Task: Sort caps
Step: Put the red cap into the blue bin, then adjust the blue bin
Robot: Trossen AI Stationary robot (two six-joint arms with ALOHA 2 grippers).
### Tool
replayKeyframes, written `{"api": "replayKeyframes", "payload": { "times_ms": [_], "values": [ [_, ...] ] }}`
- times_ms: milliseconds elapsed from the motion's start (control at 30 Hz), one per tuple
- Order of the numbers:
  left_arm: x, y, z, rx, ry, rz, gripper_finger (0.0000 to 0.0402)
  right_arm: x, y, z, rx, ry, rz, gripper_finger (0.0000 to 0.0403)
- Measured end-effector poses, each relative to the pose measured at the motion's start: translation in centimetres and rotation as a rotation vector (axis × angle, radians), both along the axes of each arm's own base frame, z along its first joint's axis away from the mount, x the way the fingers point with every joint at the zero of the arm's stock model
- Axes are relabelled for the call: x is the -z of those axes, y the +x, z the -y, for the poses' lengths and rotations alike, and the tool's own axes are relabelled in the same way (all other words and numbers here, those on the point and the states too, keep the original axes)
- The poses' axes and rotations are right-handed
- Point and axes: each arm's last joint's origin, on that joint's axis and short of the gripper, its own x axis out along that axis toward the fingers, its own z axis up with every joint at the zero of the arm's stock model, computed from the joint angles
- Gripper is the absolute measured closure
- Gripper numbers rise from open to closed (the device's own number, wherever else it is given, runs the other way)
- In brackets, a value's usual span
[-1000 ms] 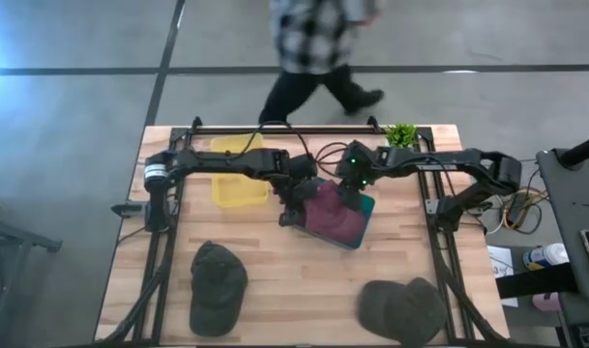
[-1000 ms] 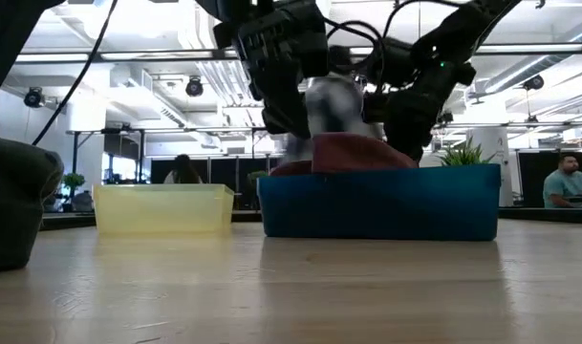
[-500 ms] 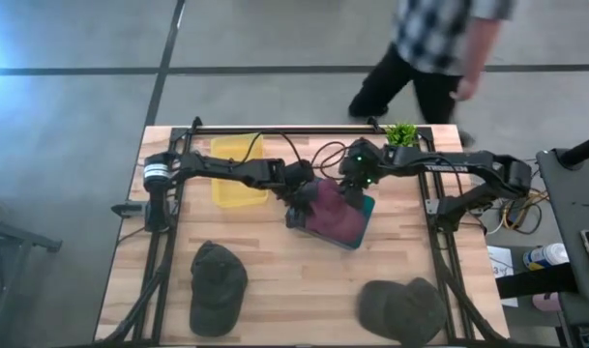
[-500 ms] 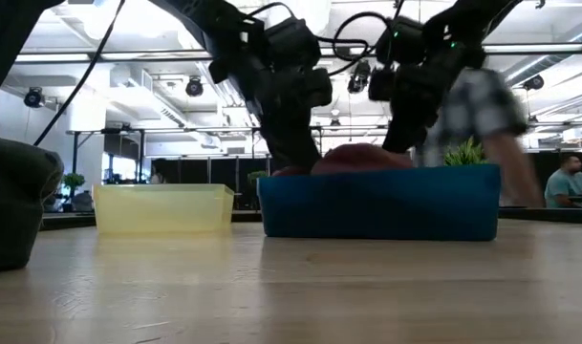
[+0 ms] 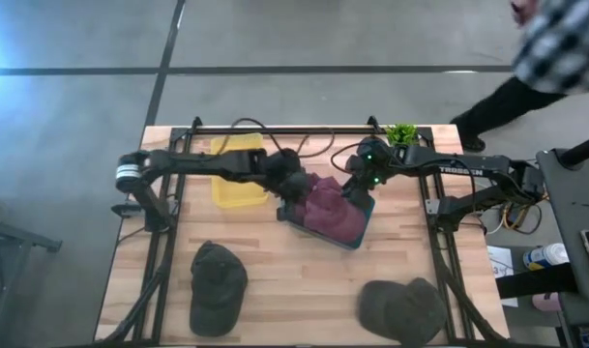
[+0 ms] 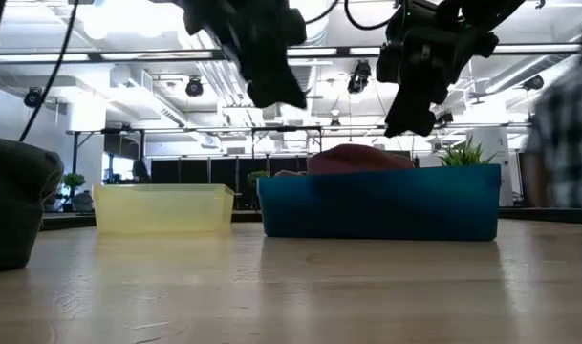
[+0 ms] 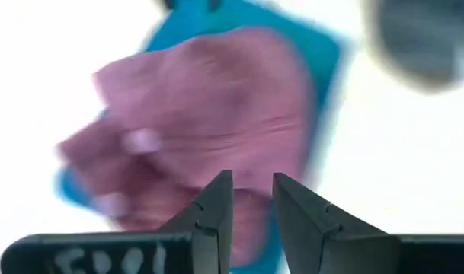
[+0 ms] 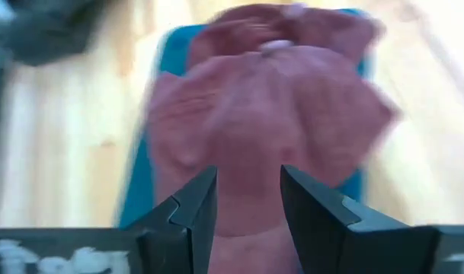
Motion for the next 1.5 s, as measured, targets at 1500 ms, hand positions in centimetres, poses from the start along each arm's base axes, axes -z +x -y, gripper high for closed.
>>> {"api": "replayKeyframes", "payload": {
  "times_ms": [1500],
  "values": [
    [1.6,-3.4,2.7,0.116,-0.141,-0.093,0.0314,2.7,-2.1,2.4,0.456,-0.209,-0.320,0.0287]
  ]
}}
